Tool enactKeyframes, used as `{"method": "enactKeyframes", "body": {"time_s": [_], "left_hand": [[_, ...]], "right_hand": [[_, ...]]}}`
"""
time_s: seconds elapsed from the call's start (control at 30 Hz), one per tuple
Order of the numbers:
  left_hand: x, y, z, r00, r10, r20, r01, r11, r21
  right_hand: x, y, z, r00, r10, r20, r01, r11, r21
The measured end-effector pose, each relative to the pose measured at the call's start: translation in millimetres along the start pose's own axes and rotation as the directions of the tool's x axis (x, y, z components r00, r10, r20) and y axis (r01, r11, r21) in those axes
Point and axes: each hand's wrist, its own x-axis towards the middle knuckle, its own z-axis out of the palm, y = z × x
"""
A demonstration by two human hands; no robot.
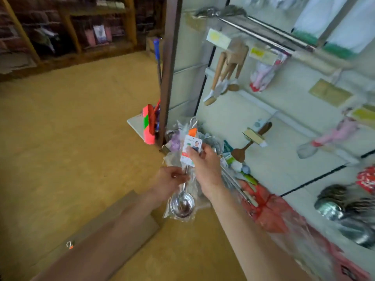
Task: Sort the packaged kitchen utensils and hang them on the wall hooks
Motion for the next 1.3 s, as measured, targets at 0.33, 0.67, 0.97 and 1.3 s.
{"method": "enactKeyframes", "body": {"time_s": [0.33, 0.67, 0.97, 1.3], "left_hand": [[-47, 68, 241, 0.941, 0.103, 0.322, -0.146, 0.983, 0.112], [-113, 120, 478, 0.832, 0.167, 0.529, -0.293, 0.942, 0.164], [-171, 137, 650, 0.713, 0.102, 0.694, -0.342, 0.914, 0.217], [-239, 102, 785, 0.581, 0.091, 0.808, -0.456, 0.860, 0.231]], "right_hand": [[-48, 15, -265, 0.959, 0.003, -0.284, 0.009, 0.999, 0.042], [-119, 29, -508, 0.861, 0.030, -0.507, 0.020, 0.996, 0.092], [-189, 56, -674, 0.739, 0.094, -0.667, -0.017, 0.993, 0.121], [-275, 119, -787, 0.596, 0.135, -0.791, 0.000, 0.986, 0.169]]}}
